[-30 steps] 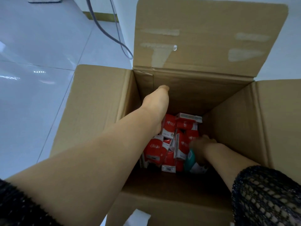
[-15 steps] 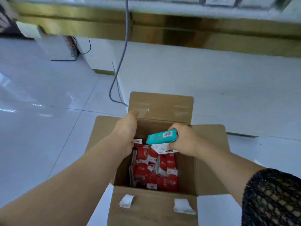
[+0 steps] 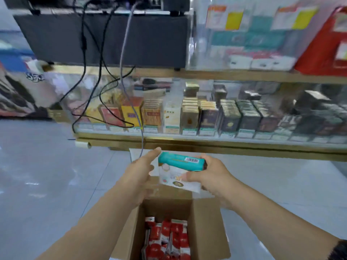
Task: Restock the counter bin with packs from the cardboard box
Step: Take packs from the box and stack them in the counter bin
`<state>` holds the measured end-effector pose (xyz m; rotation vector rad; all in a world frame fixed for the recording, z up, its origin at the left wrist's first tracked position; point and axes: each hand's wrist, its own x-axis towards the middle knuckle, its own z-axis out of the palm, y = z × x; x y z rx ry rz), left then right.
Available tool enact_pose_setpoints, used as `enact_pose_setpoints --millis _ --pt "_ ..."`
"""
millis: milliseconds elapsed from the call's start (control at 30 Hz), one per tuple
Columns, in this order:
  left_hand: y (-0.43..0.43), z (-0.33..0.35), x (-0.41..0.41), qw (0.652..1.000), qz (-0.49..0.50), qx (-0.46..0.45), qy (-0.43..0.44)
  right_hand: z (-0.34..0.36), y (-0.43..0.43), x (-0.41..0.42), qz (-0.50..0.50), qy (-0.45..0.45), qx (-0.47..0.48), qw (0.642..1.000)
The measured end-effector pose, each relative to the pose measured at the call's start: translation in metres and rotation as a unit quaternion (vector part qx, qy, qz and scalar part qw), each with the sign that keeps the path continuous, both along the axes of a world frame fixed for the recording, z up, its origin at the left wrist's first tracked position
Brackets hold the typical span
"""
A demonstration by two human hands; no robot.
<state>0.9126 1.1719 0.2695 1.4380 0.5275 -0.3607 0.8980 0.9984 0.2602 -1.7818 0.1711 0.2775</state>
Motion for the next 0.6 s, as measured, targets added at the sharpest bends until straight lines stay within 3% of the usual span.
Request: enact_pose_setpoints --millis 300,600 --pt "-0.033 0.136 0.004 0.986 -0.120 -0.055 -0.102 0.139 -0.020 -0.002 -0.005 -0.045 0.027 0.999" --pt "-0.069 0.233 0.042 0.976 -0.118 -0.095 -0.157 0.250 -0.058 0.021 -0.033 -0.126 0.093 0.987"
